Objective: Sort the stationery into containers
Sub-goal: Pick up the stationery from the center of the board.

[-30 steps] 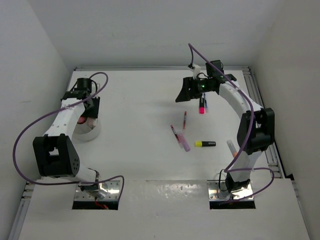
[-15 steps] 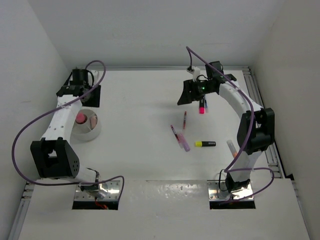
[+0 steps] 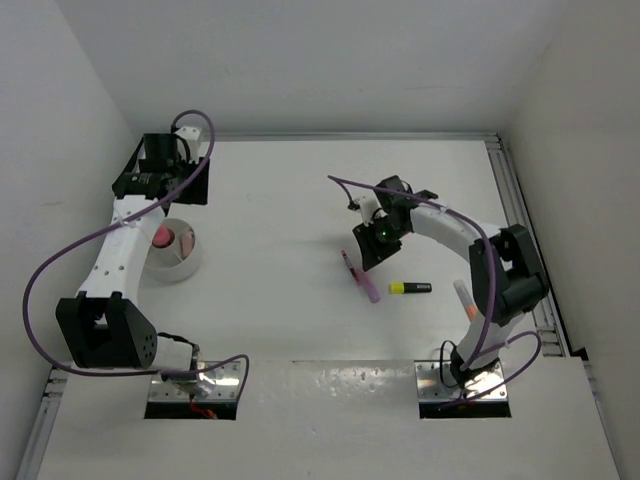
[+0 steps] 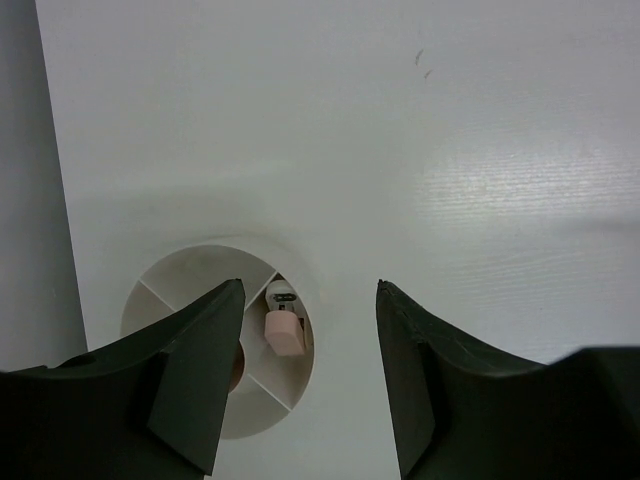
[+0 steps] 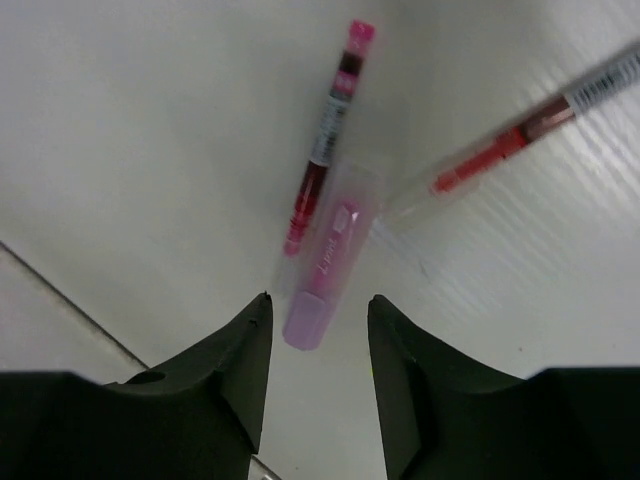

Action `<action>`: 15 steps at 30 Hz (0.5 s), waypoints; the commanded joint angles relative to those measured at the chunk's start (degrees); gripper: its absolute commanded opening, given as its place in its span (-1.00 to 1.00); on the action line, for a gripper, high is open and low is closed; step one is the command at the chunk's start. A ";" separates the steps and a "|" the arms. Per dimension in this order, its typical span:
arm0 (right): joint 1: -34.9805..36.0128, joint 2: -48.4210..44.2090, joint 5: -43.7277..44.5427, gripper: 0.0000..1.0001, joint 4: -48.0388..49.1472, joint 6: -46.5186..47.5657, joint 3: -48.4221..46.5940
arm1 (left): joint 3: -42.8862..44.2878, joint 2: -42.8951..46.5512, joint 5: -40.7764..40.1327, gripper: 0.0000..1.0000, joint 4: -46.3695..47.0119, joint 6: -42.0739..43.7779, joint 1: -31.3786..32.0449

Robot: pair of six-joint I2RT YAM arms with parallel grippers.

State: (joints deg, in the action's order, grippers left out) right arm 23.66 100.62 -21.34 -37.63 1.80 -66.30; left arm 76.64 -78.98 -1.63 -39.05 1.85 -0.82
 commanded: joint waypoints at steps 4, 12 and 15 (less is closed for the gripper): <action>2.35 -6.66 10.36 -0.08 5.54 -3.56 6.79 | -1.67 2.77 1.10 0.23 0.82 -0.88 0.20; 3.76 -4.74 10.10 -0.05 8.36 -3.21 7.77 | -5.36 5.59 2.42 0.23 0.38 -0.97 0.20; 4.37 -3.33 9.65 -0.03 8.80 -3.73 7.07 | -6.24 6.99 2.07 0.23 -0.15 -0.79 -0.15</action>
State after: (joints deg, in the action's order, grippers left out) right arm 27.35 95.98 -12.01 -31.35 -0.78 -57.36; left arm 70.89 -75.11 -0.19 -39.72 1.28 -0.82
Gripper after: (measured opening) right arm 0.483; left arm 0.615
